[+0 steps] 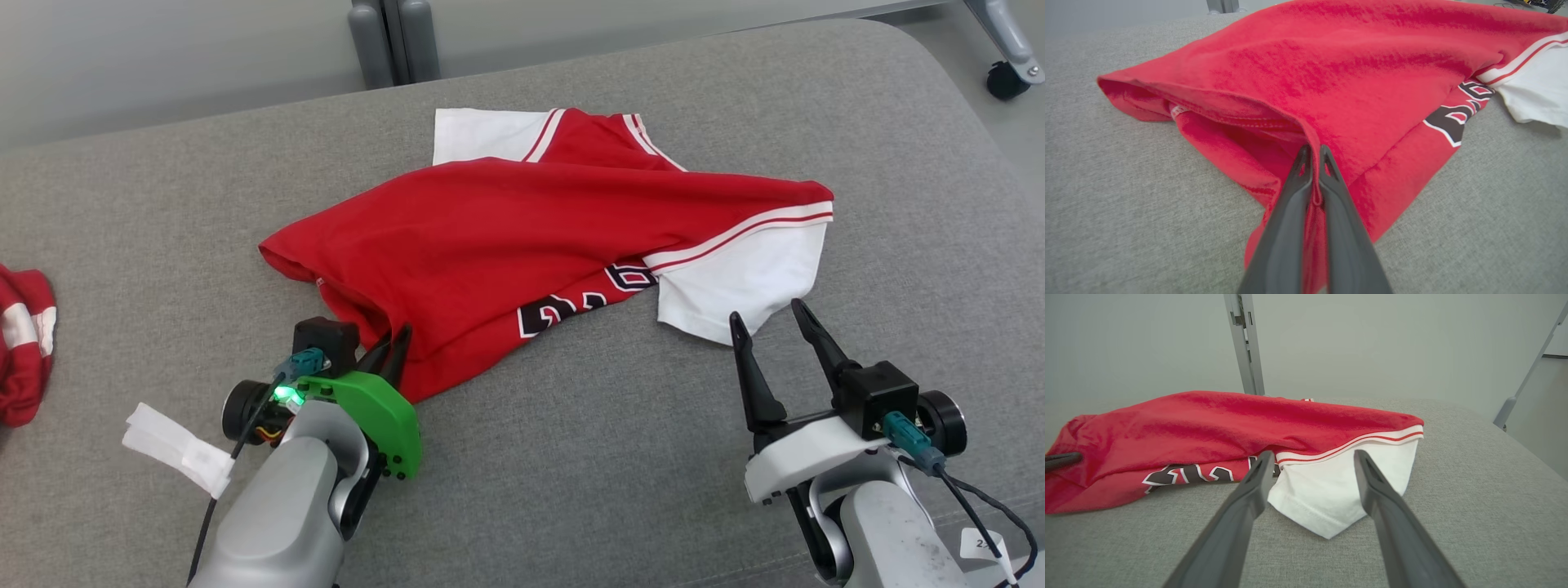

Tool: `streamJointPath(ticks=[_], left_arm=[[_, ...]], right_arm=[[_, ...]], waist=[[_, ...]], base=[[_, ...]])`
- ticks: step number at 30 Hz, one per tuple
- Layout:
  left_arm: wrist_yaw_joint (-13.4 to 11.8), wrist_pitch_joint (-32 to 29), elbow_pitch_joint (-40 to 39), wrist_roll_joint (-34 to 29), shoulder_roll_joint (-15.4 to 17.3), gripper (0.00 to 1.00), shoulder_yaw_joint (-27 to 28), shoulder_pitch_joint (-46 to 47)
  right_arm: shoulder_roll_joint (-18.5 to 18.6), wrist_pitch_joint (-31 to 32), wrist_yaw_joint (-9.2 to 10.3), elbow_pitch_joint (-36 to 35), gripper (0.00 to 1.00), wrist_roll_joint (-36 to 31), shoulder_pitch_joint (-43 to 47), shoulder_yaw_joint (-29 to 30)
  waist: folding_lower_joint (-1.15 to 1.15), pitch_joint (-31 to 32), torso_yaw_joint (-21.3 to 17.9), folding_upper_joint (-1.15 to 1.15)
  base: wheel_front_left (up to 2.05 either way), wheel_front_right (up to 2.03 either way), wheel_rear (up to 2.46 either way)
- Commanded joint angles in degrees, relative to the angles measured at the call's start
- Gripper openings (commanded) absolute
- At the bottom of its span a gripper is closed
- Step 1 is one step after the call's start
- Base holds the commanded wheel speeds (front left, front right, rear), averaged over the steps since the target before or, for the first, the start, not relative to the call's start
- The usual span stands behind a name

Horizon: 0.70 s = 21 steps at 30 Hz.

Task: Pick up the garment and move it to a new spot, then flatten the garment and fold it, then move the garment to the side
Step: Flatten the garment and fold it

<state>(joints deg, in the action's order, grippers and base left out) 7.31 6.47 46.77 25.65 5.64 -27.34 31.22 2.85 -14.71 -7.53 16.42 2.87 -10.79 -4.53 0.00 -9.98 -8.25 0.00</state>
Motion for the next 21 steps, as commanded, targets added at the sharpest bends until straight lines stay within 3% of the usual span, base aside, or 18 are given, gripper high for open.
streamJointPath(ticks=[1,10,21], left_arm=[[0.2,0.8,0.1,0.9,0.0,0.00,0.0,1.0],[-0.5,5.7,-5.9,4.4,1.1,0.00,3.9,0.6],[-3.8,4.8,-15.9,5.5,5.3,0.00,5.6,-9.0]], right_arm=[[0.1,-0.2,0.08,0.2,1.00,0.1,-0.1,0.2],[0.1,-0.4,0.08,0.3,1.00,0.5,1.0,1.4],[0.1,-0.5,0.08,0.5,1.00,1.1,1.5,1.8]], waist=[[0.00,0.1,0.0,0.00],[0.00,1.7,1.9,0.00],[0.00,2.7,4.6,0.00]], base=[[0.00,0.00,0.00],[0.00,0.00,0.00],[0.00,0.00,0.00]])
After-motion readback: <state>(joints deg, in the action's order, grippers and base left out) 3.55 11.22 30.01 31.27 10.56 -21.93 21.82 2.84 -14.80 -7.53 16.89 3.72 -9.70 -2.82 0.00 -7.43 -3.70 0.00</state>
